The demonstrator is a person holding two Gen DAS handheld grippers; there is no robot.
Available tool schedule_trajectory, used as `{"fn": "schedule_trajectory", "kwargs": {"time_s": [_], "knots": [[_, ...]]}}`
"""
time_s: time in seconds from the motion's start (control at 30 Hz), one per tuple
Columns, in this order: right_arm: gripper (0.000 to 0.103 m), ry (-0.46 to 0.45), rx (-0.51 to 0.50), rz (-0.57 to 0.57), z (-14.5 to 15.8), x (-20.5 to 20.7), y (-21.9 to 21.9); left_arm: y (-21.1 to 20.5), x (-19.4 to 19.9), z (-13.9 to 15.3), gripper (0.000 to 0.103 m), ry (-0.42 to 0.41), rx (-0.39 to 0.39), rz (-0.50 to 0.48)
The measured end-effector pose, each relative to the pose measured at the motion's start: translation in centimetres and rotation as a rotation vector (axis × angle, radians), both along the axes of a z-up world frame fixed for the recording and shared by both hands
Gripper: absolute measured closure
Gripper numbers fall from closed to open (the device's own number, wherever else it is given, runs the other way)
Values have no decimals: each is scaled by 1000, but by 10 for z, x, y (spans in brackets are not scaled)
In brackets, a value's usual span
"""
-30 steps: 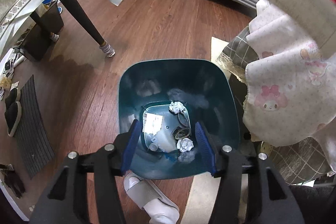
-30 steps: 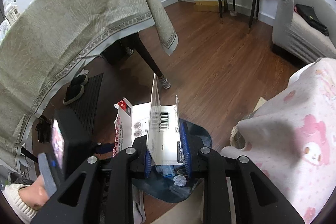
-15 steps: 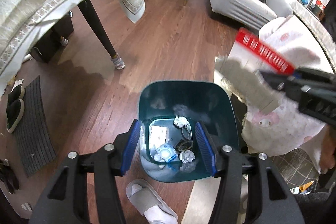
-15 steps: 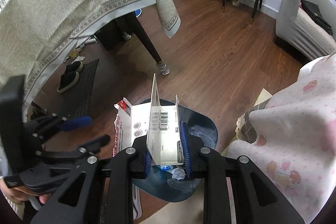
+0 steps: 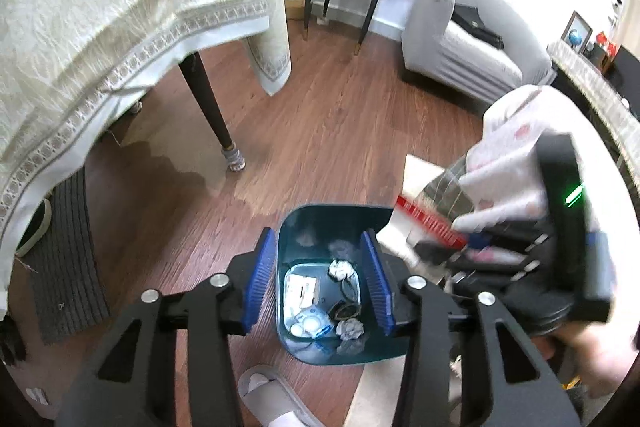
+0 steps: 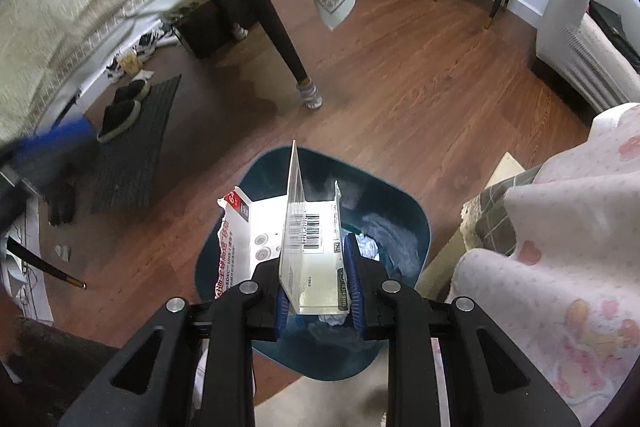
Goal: Collect trash
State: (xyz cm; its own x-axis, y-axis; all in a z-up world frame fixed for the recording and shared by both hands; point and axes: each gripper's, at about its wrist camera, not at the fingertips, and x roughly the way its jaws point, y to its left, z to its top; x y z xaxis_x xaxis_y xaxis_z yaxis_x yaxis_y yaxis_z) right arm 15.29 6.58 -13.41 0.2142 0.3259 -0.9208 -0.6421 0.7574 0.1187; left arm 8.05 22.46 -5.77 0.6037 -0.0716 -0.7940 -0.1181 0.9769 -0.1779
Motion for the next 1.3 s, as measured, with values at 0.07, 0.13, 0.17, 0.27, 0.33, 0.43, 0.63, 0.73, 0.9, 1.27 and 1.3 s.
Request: {"fn": "schedule_trajectory", "kwargs": {"time_s": [0.07, 0.13, 0.17, 0.27, 0.33, 0.43, 0.63, 0.73, 0.9, 1.27, 1.3], "knots": [[78, 9, -20, 8, -9, -2, 1, 1, -1, 12, 60, -30, -14, 3], [78, 13, -32, 13, -14, -4, 3, 1, -2, 22, 60, -53, -22, 7], [78, 13, -39, 15, -16, -5, 3, 1, -2, 27, 61, -65, -22, 8], [76, 15, -57, 28, -23, -7, 3, 2, -4, 37, 61, -94, -21, 12], [60, 19, -67, 37, -26, -9, 3, 2, -3, 41, 61, -104, -17, 13], [39, 21, -69, 44, -28, -12, 1, 2, -1, 49, 61, -113, -21, 18], [39, 7, -30, 50, -11, -17, -7, -2, -2, 64, 61, -146, -17, 13], [39, -15, 3, 62, 7, -22, -9, -6, 0, 69, 61, -153, -8, 12], [39, -62, 70, 67, 43, -27, -19, -15, 3, 76, 61, -162, 3, 16], [39, -248, 165, 1, 118, -30, -64, -38, 7, 90, 51, -188, 52, 20], [39, -258, 171, -10, 123, -30, -70, -41, 7, 90, 49, -190, 55, 20]]}}
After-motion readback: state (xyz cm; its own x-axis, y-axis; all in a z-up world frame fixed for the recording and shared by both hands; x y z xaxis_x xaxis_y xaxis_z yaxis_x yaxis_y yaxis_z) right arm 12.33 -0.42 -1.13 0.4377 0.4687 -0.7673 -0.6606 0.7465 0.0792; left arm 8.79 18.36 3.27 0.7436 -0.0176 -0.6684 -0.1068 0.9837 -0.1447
